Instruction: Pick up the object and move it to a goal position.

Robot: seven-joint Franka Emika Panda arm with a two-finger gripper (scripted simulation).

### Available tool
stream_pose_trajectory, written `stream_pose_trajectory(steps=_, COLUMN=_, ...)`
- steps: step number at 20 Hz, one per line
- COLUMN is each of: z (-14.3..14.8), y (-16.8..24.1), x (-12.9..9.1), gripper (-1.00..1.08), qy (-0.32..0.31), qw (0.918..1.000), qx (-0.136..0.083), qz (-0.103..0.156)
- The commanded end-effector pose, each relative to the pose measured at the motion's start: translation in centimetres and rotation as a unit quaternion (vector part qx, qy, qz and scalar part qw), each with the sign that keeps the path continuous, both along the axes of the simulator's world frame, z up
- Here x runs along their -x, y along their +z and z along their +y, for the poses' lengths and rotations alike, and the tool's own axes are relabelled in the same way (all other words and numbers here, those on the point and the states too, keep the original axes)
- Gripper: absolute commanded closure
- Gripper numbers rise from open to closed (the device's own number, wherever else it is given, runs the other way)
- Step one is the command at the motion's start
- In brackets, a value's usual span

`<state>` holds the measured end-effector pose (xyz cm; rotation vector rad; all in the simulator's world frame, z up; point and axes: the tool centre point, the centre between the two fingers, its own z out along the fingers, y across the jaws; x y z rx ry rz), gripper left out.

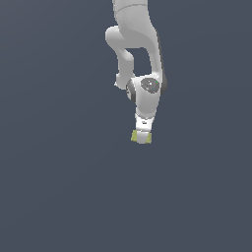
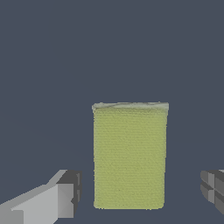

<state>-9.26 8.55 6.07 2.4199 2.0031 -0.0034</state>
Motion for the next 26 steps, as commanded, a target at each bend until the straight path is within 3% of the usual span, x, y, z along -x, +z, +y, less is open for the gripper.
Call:
stream_pose_trajectory(steps=1, z=0.1, y=-0.1, x=0.1, gripper=-0.92, qy=0.009, qw=1.0000, qx=-0.001, qz=-0.001)
stream_pose_trajectory(steps=23, z=0.1, y=-5.1, x=0.2, gripper=-0.92, qy=0.011, qw=0.9999, qx=-0.001, qz=-0.001)
stream_pose_trajectory(steps=24, z=0.1, y=-5.1, x=0.2, gripper=1.08, qy=0.011, qw=0.9999, qx=-0.001, qz=-0.001)
stream_pose_trajectory(steps=26, z=0.1, y=-5.1, x=0.2, gripper=1.08, qy=0.011, qw=0.9999, qx=-0.001, qz=-0.001)
